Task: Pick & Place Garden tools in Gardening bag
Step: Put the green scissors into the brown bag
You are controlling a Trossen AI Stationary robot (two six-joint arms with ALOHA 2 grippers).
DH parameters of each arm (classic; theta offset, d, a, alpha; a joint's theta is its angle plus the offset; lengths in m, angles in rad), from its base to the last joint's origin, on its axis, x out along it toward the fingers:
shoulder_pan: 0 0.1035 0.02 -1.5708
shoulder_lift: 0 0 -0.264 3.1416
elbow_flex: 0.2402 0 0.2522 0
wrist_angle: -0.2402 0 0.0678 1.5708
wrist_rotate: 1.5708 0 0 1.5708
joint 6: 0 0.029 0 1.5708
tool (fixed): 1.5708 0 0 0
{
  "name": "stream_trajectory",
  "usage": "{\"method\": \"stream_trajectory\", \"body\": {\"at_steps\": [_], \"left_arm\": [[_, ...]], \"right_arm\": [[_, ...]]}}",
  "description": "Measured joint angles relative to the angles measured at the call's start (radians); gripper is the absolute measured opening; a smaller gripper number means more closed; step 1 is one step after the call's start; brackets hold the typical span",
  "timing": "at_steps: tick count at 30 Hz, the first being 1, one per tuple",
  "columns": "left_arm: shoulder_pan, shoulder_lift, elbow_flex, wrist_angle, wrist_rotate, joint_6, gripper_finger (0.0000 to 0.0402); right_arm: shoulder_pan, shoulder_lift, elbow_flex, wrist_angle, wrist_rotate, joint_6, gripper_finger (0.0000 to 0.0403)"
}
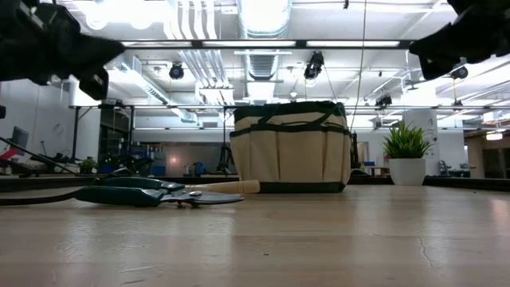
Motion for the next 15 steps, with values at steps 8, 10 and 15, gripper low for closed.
{"method": "stream_trajectory", "body": {"at_steps": [8, 10, 15], "left_arm": [[-0.001, 0.000, 0.000, 0.214, 0.000, -0.177, 0.0025], [0.000, 0.006, 0.000, 0.197, -0.012, -0.232, 0.0025], [0.000, 0.060, 0.000, 0.167, -0.023, -0.396, 0.0025]], "right_arm": [[0.000, -0.068, -0.034, 0.002, -0.079, 0.000, 0.0008], [0.000, -0.085, -0.038, -0.005, -0.079, -0.007, 0.0008], [0.000, -0.133, -0.048, -0.023, -0.136, -0.013, 0.0008]]}}
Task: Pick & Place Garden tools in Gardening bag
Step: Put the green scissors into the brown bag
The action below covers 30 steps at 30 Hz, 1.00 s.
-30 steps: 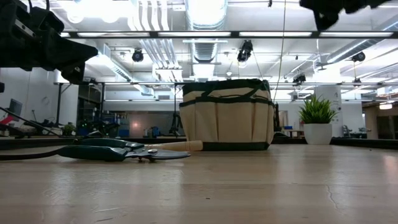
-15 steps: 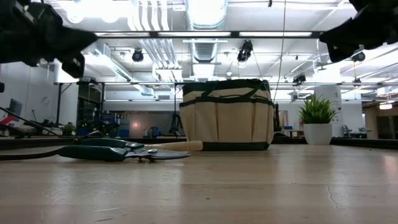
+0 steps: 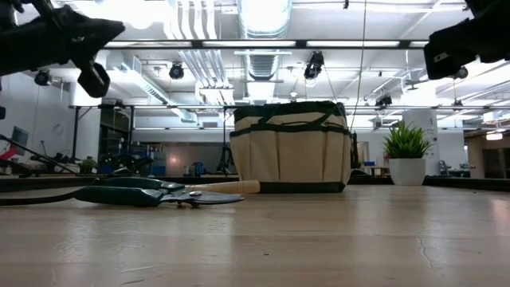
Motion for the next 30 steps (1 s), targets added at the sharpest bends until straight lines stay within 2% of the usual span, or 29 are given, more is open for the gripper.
{"method": "stream_trajectory", "body": {"at_steps": [3, 6, 9, 13, 16, 19, 25, 27, 30], "left_arm": [[-0.005, 0.039, 0.000, 0.000, 0.006, 0.000, 0.0027], [-0.024, 0.093, 0.005, -0.009, 0.056, 0.000, 0.0042], [-0.055, 0.163, 0.022, -0.021, 0.067, 0.019, 0.0075], [-0.093, 0.260, 0.062, -0.028, 0.066, 0.072, 0.0132], [-0.128, 0.331, 0.114, -0.107, 0.079, 0.118, 0.0162], [-0.175, 0.393, 0.180, -0.259, 0.090, 0.131, 0.0168], [-0.277, 0.525, 0.311, -0.590, 0.005, 0.067, 0.0160], [-0.310, 0.576, 0.335, -0.650, -0.014, 0.027, 0.0158], [-0.363, 0.652, 0.363, -0.653, -0.032, -0.024, 0.0155]], "right_arm": [[0.000, -0.022, -0.003, 0.000, 0.002, 0.012, 0.0008], [0.000, -0.041, -0.003, 0.012, -0.026, 0.001, 0.0008], [0.001, -0.057, -0.003, 0.026, -0.072, 0.005, 0.0008], [0.000, -0.062, -0.003, 0.029, -0.053, 0.022, 0.0008], [0.000, -0.062, -0.003, 0.031, -0.040, 0.023, 0.0008], [0.000, -0.062, -0.003, 0.030, -0.039, -0.002, 0.0008], [0.000, -0.062, -0.003, 0.024, -0.040, -0.029, 0.0008], [0.000, -0.062, -0.003, 0.024, -0.040, -0.030, 0.0008], [0.000, -0.062, -0.003, 0.024, -0.040, -0.029, 0.0008]]}}
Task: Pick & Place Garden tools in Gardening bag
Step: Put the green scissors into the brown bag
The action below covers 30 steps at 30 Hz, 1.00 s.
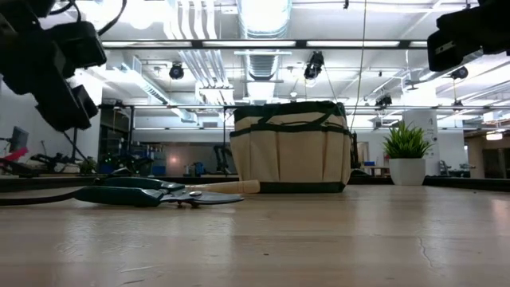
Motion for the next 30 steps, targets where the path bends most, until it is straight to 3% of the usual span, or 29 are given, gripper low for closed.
{"method": "stream_trajectory", "body": {"at_steps": [8, 18, 26, 30], "left_arm": [[-0.087, 0.186, 0.021, -0.016, -0.012, -0.129, 0.0148], [-0.103, 0.372, 0.021, -0.014, -0.095, -0.184, 0.0146], [-0.107, 0.431, 0.039, -0.016, -0.099, -0.221, 0.0146], [-0.112, 0.421, 0.056, -0.015, -0.043, -0.223, 0.0146]], "right_arm": [[0.000, 0.001, 0.000, 0.000, -0.002, 0.000, 0.0008], [0.000, 0.001, 0.000, 0.000, -0.002, 0.000, 0.0008], [0.000, 0.002, -0.001, 0.000, -0.002, 0.001, 0.0008], [0.000, 0.002, -0.001, 0.000, -0.001, 0.001, 0.0008]]}}
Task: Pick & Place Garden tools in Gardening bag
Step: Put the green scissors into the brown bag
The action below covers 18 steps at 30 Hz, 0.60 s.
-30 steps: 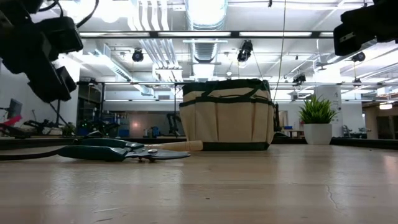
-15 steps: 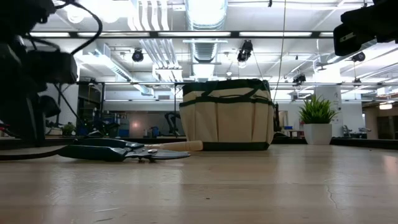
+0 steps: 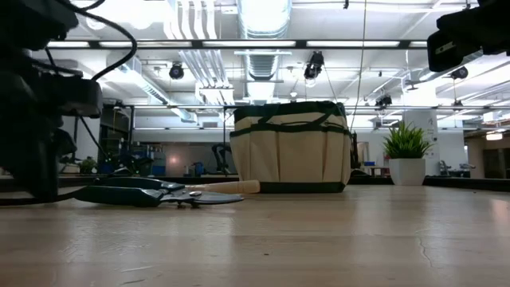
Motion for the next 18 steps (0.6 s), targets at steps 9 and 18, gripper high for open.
{"method": "stream_trajectory", "body": {"at_steps": [9, 18], "left_arm": [[-0.063, 0.016, 0.006, -0.013, 0.067, -0.067, 0.0146], [-0.082, 0.122, 0.004, -0.015, 0.041, -0.074, 0.0146]], "right_arm": [[0.000, 0.000, 0.000, 0.000, 0.000, 0.000, 0.0008], [0.000, 0.000, 0.000, 0.000, 0.000, 0.000, 0.0008]]}}
